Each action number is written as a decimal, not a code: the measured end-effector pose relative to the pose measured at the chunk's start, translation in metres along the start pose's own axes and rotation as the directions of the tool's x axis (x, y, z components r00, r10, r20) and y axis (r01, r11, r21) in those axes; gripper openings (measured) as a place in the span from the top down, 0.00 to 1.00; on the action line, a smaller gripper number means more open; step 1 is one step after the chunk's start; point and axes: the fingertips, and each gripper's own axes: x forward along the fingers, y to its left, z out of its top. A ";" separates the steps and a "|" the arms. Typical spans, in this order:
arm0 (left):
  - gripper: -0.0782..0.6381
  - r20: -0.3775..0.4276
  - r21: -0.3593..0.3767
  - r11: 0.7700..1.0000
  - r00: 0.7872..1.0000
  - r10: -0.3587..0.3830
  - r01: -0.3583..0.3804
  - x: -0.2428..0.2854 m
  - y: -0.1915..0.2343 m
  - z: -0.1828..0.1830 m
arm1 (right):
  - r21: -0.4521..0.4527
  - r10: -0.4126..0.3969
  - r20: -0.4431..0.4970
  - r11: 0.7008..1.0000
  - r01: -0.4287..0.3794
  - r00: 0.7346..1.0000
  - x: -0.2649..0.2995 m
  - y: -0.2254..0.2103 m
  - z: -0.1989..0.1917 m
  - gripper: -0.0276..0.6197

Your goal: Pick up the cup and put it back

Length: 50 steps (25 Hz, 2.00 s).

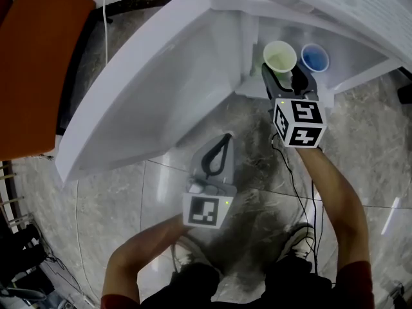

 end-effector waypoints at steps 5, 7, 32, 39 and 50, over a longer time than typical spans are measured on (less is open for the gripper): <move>0.89 0.017 -0.004 1.000 1.000 0.006 -0.006 -0.006 -0.001 0.011 | -0.003 0.032 0.015 0.999 -0.032 0.999 -0.023 0.011 0.006 0.55; 0.89 0.025 -0.010 1.000 1.000 0.011 -0.011 -0.010 0.000 0.015 | 0.000 0.044 0.021 0.999 -0.044 0.999 -0.033 0.016 0.009 0.55; 0.89 0.084 0.036 0.999 0.996 0.038 -0.041 -0.051 0.007 0.034 | -0.060 0.143 -0.015 0.988 -0.144 0.990 -0.144 0.075 -0.006 0.55; 0.89 0.065 0.050 0.998 0.997 0.030 -0.033 -0.053 0.004 0.025 | -0.064 0.147 -0.060 0.987 -0.151 0.987 -0.160 0.084 -0.032 0.55; 0.89 0.069 0.037 0.999 0.997 0.027 -0.029 -0.049 0.000 0.024 | -0.038 0.124 -0.078 0.991 -0.128 0.989 -0.171 0.081 -0.047 0.55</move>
